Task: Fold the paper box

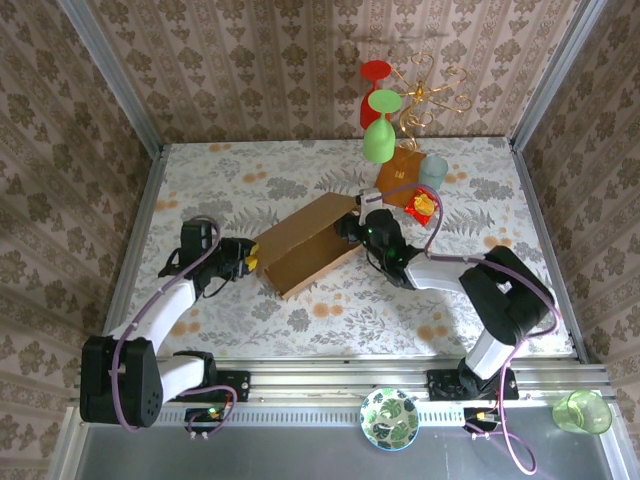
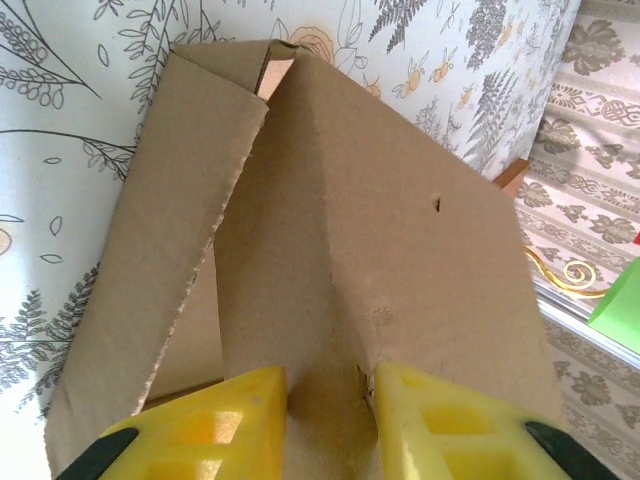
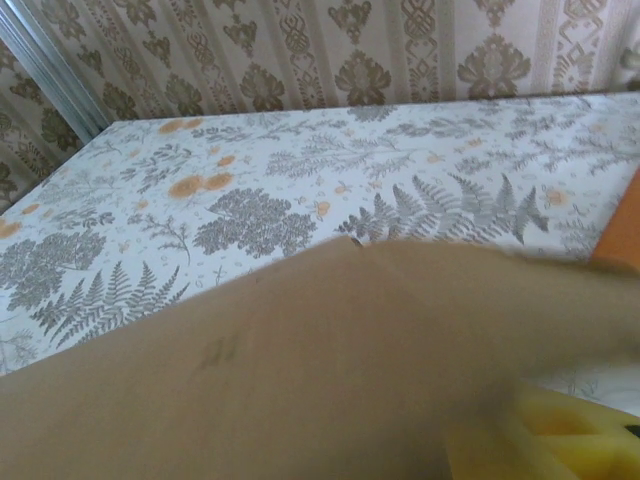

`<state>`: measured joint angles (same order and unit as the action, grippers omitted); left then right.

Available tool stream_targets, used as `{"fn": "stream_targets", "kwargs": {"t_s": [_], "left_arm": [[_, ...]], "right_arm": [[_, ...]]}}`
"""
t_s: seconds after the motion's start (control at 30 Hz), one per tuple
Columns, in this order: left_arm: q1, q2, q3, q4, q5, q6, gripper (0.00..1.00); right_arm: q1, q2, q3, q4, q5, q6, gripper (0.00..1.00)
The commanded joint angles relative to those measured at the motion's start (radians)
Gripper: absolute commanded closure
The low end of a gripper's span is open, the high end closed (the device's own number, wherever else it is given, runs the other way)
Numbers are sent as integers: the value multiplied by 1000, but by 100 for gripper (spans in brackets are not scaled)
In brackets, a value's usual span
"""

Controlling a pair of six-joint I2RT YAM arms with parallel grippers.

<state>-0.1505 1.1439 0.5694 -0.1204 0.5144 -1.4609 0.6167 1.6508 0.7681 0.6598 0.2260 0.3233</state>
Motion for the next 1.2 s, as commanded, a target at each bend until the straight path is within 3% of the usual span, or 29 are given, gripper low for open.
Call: {"fn": "stream_targets", "kwargs": {"t_s": [0.0,0.37,0.53,0.67,0.9,1.03,1.17], "left_arm": [[-6,-11,-20,-45,-30,44,71],[-16,50,27,-91,-55,127,70],[-17,72,60,-195,-82,233,60],[-15,128,65,-210,-67,300,52],[-12,198,118,-282,-146,439,52],[-3,212,109,-247,-148,472,64],[23,219,124,-283,-154,587,80]], "right_arm": [[6,-84,-31,-114,-20,54,39],[5,-338,-134,-368,-47,125,36],[-4,-366,-29,-502,-35,143,37],[-14,-276,124,-601,-38,147,37],[-40,-7,436,-763,-69,149,33],[-82,146,609,-918,-162,146,33],[-103,212,659,-977,-211,117,32]]}}
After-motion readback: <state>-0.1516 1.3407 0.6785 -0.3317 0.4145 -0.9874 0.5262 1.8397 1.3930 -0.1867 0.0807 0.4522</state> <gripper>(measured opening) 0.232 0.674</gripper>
